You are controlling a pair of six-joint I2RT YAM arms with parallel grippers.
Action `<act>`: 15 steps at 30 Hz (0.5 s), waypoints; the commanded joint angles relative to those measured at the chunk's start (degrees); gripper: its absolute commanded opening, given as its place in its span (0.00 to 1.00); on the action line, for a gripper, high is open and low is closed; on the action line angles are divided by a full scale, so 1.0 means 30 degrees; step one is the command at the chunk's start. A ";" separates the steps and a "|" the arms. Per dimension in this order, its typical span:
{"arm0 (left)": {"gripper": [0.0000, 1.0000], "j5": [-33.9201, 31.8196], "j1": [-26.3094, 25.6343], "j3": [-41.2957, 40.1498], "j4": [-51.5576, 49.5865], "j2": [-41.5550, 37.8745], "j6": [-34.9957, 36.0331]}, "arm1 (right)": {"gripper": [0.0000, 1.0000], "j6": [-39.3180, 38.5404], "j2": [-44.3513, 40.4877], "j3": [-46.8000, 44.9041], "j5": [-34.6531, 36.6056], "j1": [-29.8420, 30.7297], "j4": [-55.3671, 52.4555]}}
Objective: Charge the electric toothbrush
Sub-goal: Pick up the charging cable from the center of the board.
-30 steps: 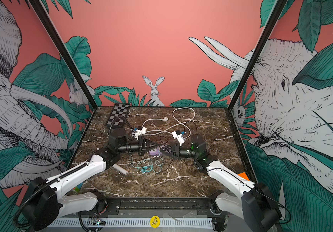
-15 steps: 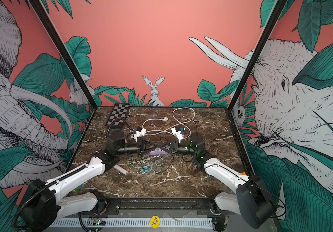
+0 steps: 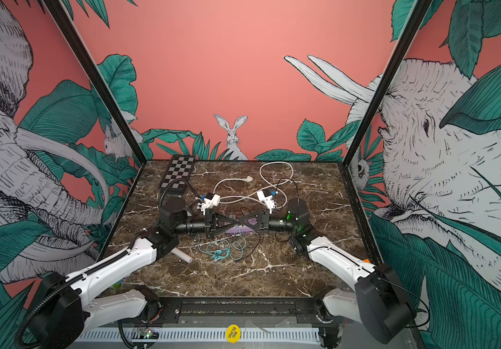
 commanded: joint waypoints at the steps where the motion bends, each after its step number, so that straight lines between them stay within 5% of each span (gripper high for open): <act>1: 0.00 0.0225 0.0028 0.0343 -0.0260 -0.0225 0.0372 | 0.16 -0.0674 -0.0663 0.0549 -0.0986 -0.0029 0.0019; 8: 0.00 0.0187 0.0045 0.0627 -0.0688 -0.0243 0.0695 | 0.20 -0.0854 -0.1001 0.0638 -0.1527 -0.0010 -0.0372; 15: 0.00 0.0171 0.0046 0.0658 -0.0563 -0.0143 0.0693 | 0.07 -0.0735 -0.0979 0.0507 -0.1602 -0.0016 0.0006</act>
